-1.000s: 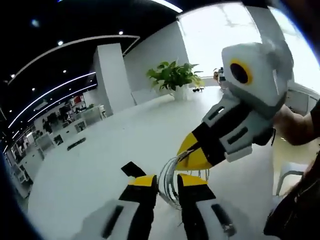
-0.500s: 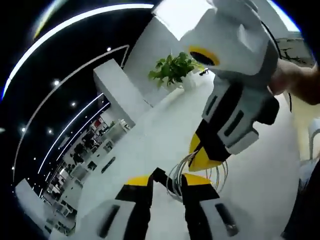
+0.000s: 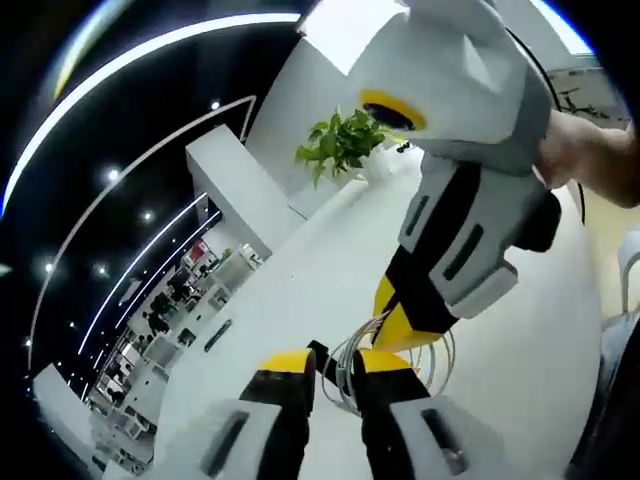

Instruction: Peel open the Velcro strap on the desktop, arrange the wired earphones neatly onto it, and close the Velcro strap to secure them.

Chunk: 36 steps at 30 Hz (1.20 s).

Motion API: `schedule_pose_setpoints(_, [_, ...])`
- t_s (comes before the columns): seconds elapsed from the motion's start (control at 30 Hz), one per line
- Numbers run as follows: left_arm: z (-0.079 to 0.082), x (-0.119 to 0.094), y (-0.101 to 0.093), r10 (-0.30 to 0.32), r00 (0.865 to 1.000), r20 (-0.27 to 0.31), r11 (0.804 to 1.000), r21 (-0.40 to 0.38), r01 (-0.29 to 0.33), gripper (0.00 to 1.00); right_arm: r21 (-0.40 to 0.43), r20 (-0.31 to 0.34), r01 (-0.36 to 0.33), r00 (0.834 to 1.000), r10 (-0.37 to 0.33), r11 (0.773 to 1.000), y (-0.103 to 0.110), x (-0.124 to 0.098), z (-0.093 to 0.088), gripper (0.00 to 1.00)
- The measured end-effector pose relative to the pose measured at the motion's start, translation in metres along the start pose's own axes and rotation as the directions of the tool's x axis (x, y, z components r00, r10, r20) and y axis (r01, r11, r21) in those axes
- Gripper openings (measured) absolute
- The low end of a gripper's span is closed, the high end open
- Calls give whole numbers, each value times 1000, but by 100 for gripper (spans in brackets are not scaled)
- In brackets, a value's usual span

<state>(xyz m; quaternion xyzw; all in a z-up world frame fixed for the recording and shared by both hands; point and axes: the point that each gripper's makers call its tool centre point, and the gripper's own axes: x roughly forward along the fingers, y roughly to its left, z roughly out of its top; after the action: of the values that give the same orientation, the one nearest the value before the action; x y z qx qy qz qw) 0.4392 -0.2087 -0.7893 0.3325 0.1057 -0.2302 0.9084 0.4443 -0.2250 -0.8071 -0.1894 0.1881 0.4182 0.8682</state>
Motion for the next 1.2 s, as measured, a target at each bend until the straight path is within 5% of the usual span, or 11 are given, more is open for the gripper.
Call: schedule_pose_setpoints(1.2, [-4,-1,-6,-19,1000,-25,1000,-3,19,8,-31,0,-18,1000,18,999,9,0,5,4])
